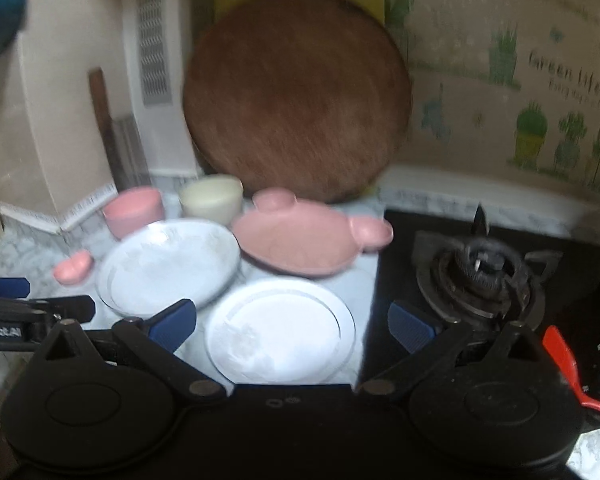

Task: Organize plates and bowls

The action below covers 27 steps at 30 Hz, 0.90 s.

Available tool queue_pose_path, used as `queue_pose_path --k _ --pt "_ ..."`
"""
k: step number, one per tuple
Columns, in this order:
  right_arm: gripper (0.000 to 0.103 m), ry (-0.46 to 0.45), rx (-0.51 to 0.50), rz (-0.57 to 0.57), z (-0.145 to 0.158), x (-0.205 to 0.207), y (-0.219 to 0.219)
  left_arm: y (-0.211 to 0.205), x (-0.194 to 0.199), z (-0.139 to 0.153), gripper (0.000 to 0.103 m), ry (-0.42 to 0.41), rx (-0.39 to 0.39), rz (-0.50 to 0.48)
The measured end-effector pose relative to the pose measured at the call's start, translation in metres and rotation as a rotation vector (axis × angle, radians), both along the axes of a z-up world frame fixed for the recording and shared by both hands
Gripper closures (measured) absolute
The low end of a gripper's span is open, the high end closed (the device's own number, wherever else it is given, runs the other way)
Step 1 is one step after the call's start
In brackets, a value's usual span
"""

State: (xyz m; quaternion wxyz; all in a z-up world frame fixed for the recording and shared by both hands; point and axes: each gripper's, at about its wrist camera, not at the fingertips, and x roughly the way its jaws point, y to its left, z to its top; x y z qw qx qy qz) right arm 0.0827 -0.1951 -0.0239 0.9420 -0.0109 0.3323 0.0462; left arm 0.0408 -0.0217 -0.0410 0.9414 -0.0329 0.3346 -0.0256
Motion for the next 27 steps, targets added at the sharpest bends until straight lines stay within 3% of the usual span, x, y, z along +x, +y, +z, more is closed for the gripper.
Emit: queue_pose_path --k 8,12,20,23,25,27 --pt "0.009 0.097 -0.041 0.090 -0.031 0.053 -0.022 -0.023 0.037 -0.036 0.000 0.086 -0.058 -0.053" --pt "0.020 0.135 -0.078 0.152 -0.046 0.076 -0.025 -0.032 0.051 -0.052 0.000 0.125 -0.062 -0.044" --pt "0.037 0.239 -0.010 0.171 -0.071 0.117 -0.046 -0.043 0.069 -0.078 0.002 0.174 -0.164 -0.082" --pt "0.045 0.267 0.006 0.169 -0.077 0.127 -0.050 -0.045 0.075 -0.083 0.013 0.187 -0.199 -0.097" --pt "0.046 0.273 0.011 0.167 -0.080 0.131 -0.052 -0.046 0.080 -0.086 0.029 0.207 -0.215 -0.098" --pt "0.047 0.275 0.008 0.164 -0.081 0.133 -0.053 -0.046 0.083 -0.089 0.032 0.224 -0.222 -0.094"
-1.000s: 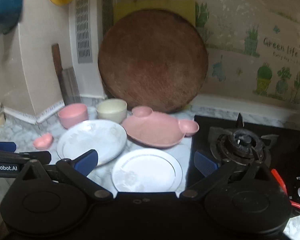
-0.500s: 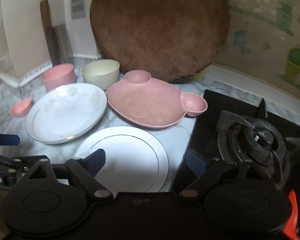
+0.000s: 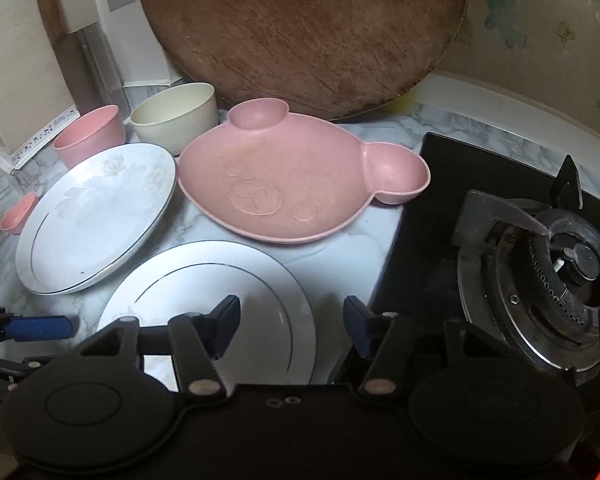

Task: Organize plates and bowls

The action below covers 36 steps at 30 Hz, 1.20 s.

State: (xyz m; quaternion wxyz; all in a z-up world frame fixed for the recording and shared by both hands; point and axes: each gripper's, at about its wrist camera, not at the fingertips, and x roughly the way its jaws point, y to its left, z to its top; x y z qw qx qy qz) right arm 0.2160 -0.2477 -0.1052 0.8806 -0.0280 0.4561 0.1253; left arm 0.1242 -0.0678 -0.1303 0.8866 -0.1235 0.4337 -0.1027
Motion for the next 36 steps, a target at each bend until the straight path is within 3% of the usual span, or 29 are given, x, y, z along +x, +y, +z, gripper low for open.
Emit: queue_pose_path --k 3,7,14,20,26,28,32,34,36 --pt "0.048 -0.001 -0.012 -0.007 0.000 0.002 0.000 0.001 0.003 -0.002 0.032 0.014 -0.008 0.006" --pt "0.049 -0.029 0.044 0.047 0.015 0.001 0.015 0.013 -0.002 0.007 0.032 -0.001 0.004 0.036" --pt "0.049 -0.017 0.139 0.103 0.024 0.019 0.057 0.061 -0.011 0.031 0.032 -0.075 0.036 0.174" --pt "0.052 0.037 0.152 0.070 0.009 0.035 0.079 0.107 0.023 0.028 0.032 -0.063 0.117 0.297" --pt "0.066 0.083 0.181 0.014 -0.002 0.046 0.092 0.135 0.049 0.016 0.032 -0.030 0.130 0.337" --pt "0.069 0.098 0.187 -0.004 -0.006 0.050 0.096 0.138 0.054 0.014 0.044 -0.018 0.128 0.330" --pt "0.081 0.118 0.199 -0.030 -0.012 0.056 0.100 0.141 0.065 0.013 0.051 -0.012 0.129 0.309" --pt "0.082 0.119 0.195 -0.043 -0.012 0.057 0.101 0.145 0.071 0.010 0.064 0.009 0.112 0.308" --pt "0.082 0.120 0.191 -0.050 -0.012 0.058 0.102 0.151 0.076 0.008 0.068 0.031 0.090 0.314"
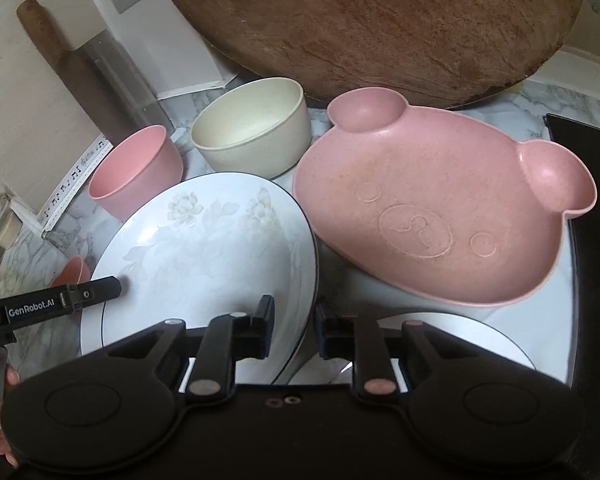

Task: Organize plates and bowls

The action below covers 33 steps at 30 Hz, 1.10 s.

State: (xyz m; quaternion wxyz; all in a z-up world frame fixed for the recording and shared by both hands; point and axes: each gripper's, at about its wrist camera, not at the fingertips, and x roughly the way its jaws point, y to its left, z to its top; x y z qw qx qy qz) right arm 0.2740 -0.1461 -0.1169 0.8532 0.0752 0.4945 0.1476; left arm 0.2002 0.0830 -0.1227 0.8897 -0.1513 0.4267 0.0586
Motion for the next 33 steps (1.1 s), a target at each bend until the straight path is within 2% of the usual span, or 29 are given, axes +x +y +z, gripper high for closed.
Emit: queue_pose_path --k 3,7,11,13,22,27,33 --pt "0.084 -0.002 0.000 -0.013 0.001 -0.001 0.000 0.004 0.003 -0.001 0.071 -0.004 -0.033 -0.018" --pt "0.089 -0.002 -0.008 -0.037 0.001 -0.001 -0.002 0.009 0.006 -0.001 0.079 -0.002 -0.085 -0.032" --pt "0.090 -0.009 -0.031 -0.040 0.003 -0.003 0.002 0.007 0.007 0.000 0.084 0.006 -0.062 -0.039" --pt "0.092 -0.016 -0.051 -0.038 0.004 -0.004 0.004 0.011 0.008 0.000 0.089 0.009 -0.077 -0.034" --pt "0.092 -0.018 -0.085 0.041 0.009 -0.029 0.015 0.021 -0.011 0.001 0.090 0.010 -0.077 -0.035" --pt "0.092 -0.009 -0.073 0.082 0.012 -0.053 0.020 0.030 -0.038 0.000 0.090 0.017 -0.065 -0.050" --pt "0.092 0.021 -0.050 0.081 0.012 -0.080 0.022 0.034 -0.070 0.001 0.090 0.035 -0.049 -0.066"
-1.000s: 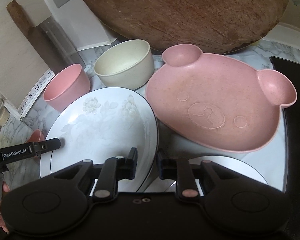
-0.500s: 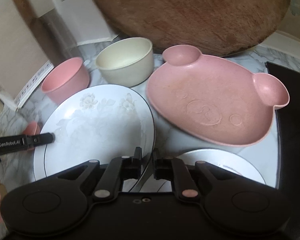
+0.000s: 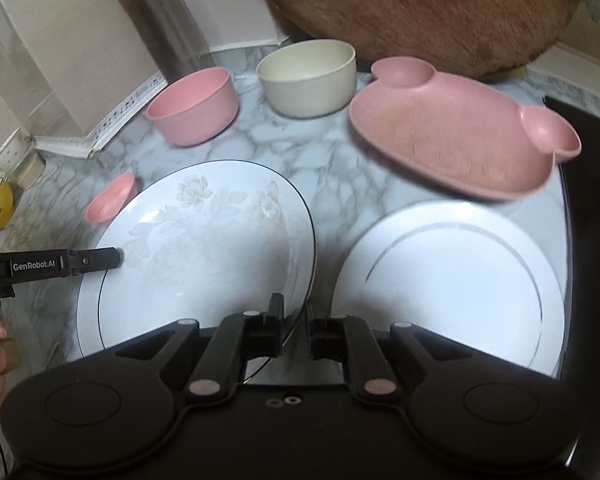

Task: Organize plates and bowls

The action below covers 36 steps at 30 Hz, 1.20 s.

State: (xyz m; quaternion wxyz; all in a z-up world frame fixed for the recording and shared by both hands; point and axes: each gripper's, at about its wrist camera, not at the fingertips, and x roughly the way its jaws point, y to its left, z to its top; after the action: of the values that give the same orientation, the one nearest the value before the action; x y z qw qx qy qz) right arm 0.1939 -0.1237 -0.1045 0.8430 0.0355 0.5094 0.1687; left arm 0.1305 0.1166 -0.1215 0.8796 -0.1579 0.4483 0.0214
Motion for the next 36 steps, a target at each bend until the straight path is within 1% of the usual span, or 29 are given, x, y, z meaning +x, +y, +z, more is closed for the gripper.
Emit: queue_pose_path --k 4,9,16,17,18,21,24,28,33,36 --pt "0.092 0.010 0.008 0.011 0.001 -0.013 0.003 0.001 -0.015 0.001 0.090 0.007 0.013 -0.005" --pt "0.092 0.016 0.020 0.022 0.000 -0.025 0.006 0.004 -0.025 0.003 0.090 0.021 0.014 -0.001" --pt "0.091 0.013 0.035 0.014 -0.001 -0.027 0.003 0.003 -0.028 0.003 0.090 0.010 0.027 -0.009" --pt "0.087 0.012 0.036 0.011 -0.001 -0.027 0.003 0.005 -0.029 0.003 0.090 0.010 0.017 -0.003" --pt "0.084 0.009 0.028 0.007 0.000 -0.027 0.003 0.005 -0.030 0.003 0.090 0.008 0.012 0.005" --pt "0.080 -0.001 0.011 0.003 0.001 -0.029 0.002 0.002 -0.033 0.006 0.090 -0.006 0.057 0.013" --pt "0.078 -0.004 0.009 -0.004 0.003 -0.031 0.000 0.003 -0.034 0.010 0.090 -0.010 0.055 0.025" --pt "0.076 -0.017 -0.003 -0.004 0.008 -0.034 -0.001 0.002 -0.039 0.018 0.090 -0.038 0.077 0.031" --pt "0.075 -0.051 -0.037 -0.007 0.020 -0.039 -0.003 0.002 -0.044 0.028 0.090 -0.064 0.074 0.033" --pt "0.075 -0.071 -0.062 -0.008 0.026 -0.042 -0.006 -0.003 -0.047 0.035 0.090 -0.081 0.086 0.019"
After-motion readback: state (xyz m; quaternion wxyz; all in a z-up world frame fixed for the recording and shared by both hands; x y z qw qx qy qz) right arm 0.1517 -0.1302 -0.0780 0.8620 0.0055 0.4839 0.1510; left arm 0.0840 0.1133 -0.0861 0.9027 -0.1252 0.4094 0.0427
